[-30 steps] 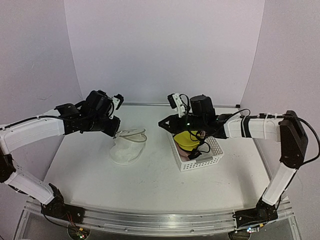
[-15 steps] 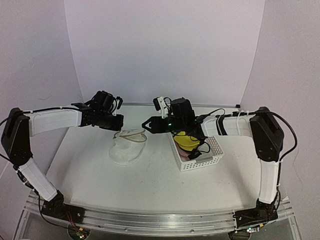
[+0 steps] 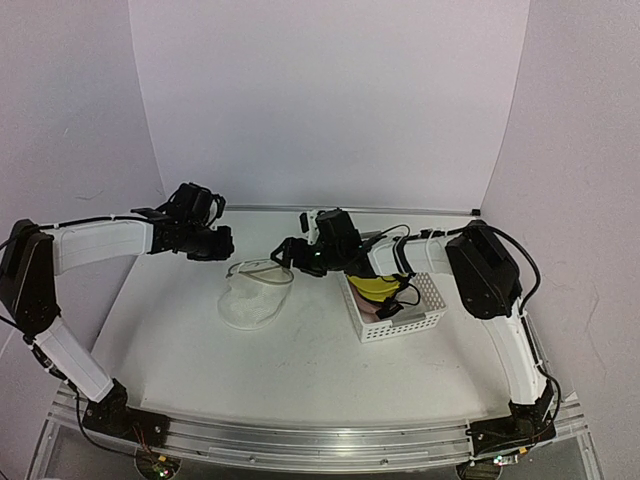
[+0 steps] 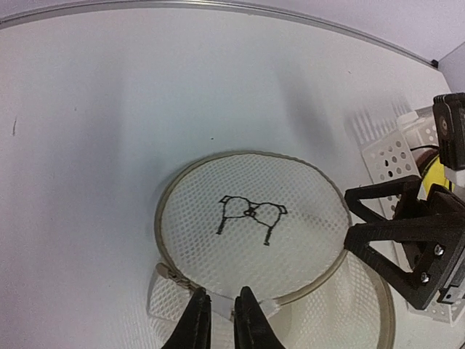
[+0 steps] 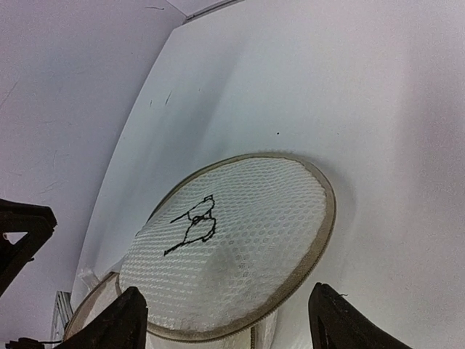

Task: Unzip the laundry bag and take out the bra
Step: Pick up the laundry bag from the center of the board.

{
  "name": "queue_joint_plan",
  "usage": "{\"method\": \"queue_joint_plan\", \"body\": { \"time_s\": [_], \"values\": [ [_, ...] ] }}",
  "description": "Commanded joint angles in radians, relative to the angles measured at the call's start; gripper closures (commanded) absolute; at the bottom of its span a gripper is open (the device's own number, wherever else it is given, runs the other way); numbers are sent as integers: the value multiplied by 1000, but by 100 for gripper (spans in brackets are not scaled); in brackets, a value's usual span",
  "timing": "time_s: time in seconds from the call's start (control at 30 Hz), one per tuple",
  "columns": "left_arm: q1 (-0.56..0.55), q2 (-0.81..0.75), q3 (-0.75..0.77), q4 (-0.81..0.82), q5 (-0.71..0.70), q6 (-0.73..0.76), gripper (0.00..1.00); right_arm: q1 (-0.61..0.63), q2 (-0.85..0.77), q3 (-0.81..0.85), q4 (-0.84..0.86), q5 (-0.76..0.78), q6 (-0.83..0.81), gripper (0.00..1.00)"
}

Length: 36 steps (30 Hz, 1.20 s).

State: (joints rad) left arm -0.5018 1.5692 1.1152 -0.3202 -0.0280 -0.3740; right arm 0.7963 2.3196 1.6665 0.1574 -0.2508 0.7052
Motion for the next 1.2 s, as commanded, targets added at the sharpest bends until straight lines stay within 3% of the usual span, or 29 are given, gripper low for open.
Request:
{"method": "queue_joint_plan", "body": {
  "time_s": [0.0, 0.43, 0.83, 1.1, 1.17],
  "values": [
    [37, -70, -32, 38, 1, -47, 86, -4, 33, 85, 18, 19, 136, 22],
    [60, -87, -66, 54, 25, -49, 83, -18, 157, 184, 23, 13, 331, 25],
    [83, -107, -99, 79, 60, -47, 83, -20, 59, 45, 149, 15, 333, 63],
    [85, -129, -114, 101, 77, -45, 84, -20, -42, -63, 246, 25, 297, 97],
    [83, -136, -118, 106, 79, -45, 85, -20, -67, -81, 263, 28, 287, 100]
  ]
}}
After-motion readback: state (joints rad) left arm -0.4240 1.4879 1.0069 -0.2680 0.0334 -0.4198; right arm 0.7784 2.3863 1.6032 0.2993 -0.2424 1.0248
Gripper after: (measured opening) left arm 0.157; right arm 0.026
